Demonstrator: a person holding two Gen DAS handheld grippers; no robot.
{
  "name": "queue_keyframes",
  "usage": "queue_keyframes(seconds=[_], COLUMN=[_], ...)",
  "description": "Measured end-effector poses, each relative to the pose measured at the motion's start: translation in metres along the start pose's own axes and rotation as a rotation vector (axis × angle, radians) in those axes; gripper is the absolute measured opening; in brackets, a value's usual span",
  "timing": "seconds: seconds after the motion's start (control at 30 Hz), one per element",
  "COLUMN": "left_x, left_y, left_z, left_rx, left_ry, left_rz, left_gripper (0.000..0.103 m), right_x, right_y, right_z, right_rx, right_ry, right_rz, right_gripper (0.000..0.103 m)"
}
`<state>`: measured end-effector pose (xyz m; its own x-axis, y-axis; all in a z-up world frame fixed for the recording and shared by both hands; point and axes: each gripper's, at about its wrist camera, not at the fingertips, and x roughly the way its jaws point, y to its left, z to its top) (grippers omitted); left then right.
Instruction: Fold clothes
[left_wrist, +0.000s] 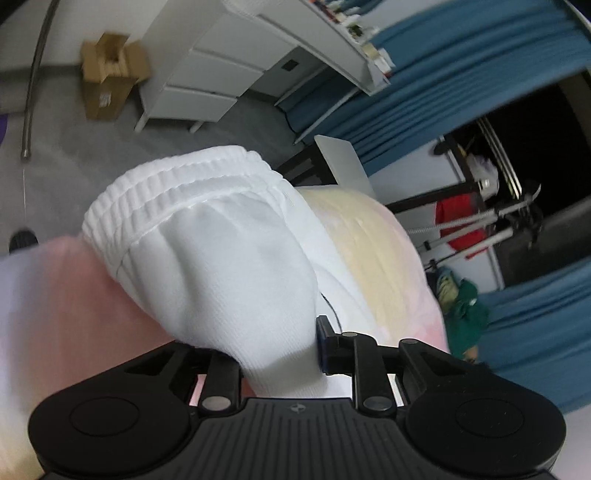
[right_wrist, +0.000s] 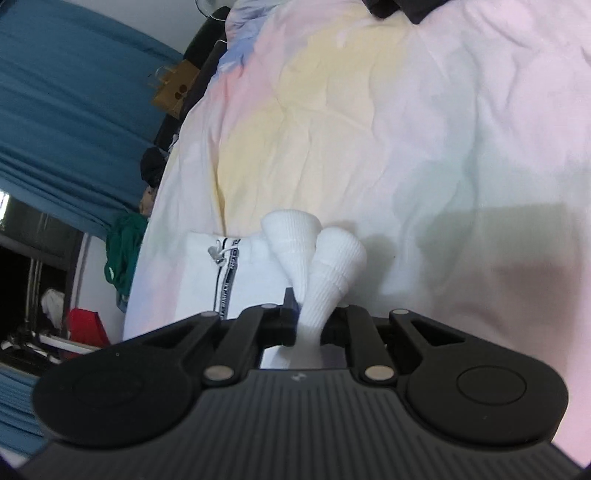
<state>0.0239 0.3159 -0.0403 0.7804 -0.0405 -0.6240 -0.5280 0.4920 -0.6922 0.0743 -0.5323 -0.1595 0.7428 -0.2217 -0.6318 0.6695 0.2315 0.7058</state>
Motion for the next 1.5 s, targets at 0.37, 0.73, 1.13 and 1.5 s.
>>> queue_keyframes(seconds=[0.37,0.73,1.13,1.5], left_x=[-0.042,-0.077,-0.072,-0.071], left_y=[-0.036,-0.101,-0.103,-0.111], left_z=[-0.040,-0.103,-0.107,-0.120], left_rx=[0.274,0.653,0.705,0.822], left_ry=[-0.013,-0.142,-0.120,-0.106], left_rz=[0.144,0.143,0.088,0.053], left_gripper=[0.076,0.085,0.085,0.085], right_x=[0.007,0.008,0.001,-0.013], right_y=[-0.011,-0.019,-0.018,-0.029], right_z=[0.005,0.007,0.010,0.019], right_rx=[0.021,0.080,0.093,0.174], right_ry=[0.041,0.048,0.018,-0.081], right_rz=[0.015,0.024,0.036,-0.020], right_gripper=[0.012,0.012,0.012,0.055])
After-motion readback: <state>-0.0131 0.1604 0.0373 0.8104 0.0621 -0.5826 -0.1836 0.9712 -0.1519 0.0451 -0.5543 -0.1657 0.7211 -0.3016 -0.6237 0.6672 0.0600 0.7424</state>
